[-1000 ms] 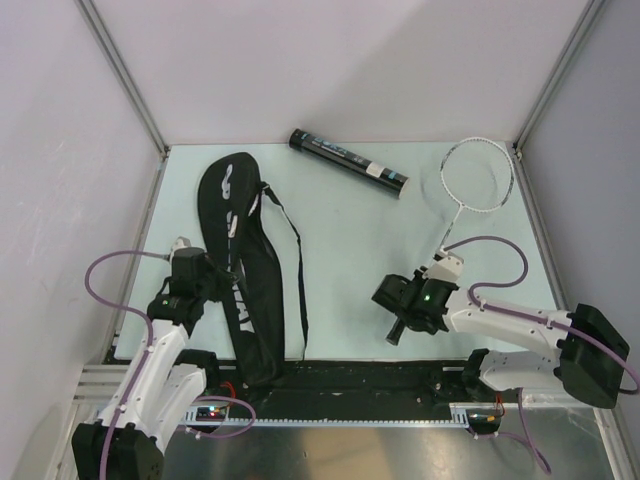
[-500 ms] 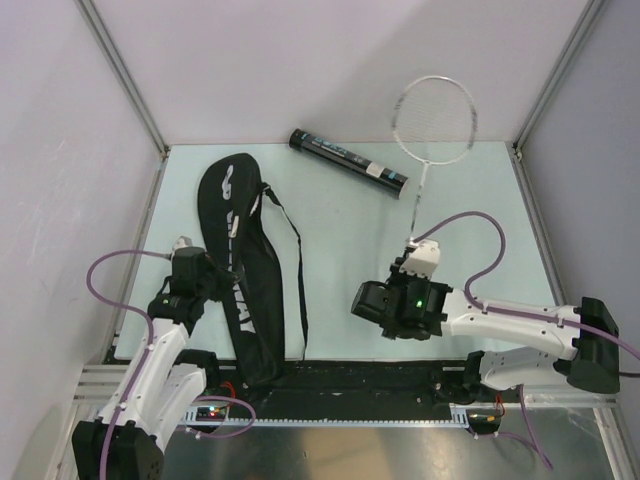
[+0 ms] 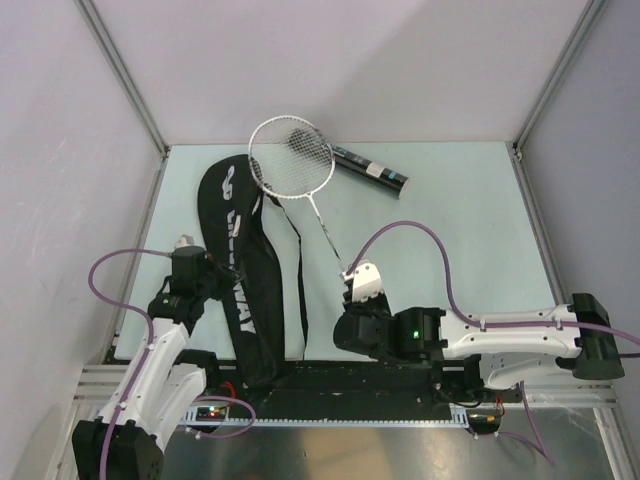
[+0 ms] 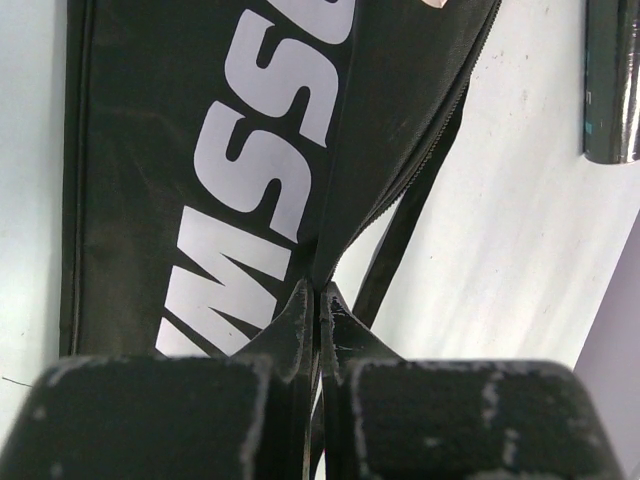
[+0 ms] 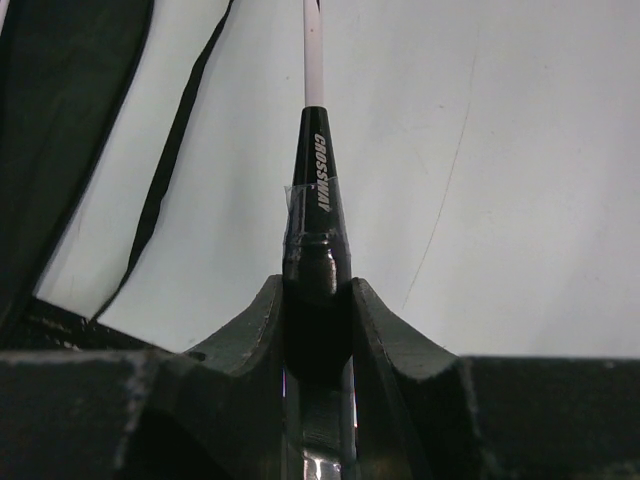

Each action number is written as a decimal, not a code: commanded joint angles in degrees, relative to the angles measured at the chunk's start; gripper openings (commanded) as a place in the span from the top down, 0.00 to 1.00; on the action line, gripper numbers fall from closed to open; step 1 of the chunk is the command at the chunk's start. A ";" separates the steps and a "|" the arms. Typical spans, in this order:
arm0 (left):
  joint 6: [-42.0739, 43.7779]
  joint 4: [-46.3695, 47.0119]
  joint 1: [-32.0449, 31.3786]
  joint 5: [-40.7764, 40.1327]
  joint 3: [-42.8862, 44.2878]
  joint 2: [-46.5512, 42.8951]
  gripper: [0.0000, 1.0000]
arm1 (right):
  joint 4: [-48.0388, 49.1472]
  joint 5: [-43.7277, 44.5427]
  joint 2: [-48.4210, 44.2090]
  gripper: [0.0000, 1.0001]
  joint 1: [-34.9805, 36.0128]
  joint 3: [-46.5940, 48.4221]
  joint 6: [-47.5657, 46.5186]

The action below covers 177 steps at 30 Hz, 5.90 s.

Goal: Pack up the badminton gear

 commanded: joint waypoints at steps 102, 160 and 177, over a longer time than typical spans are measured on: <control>-6.42 13.10 -6.03 12.73 2.33 14.52 1.00 | 41.89 -21.77 23.36 1.00 -7.17 1.21 -16.96; -10.20 22.08 -6.23 11.12 -3.32 17.01 1.00 | 38.41 -60.55 26.34 0.63 -19.02 -2.22 -5.03; -10.65 22.59 -6.64 10.40 -4.42 15.94 1.00 | 39.45 -62.22 26.35 0.53 -19.98 -2.23 -3.27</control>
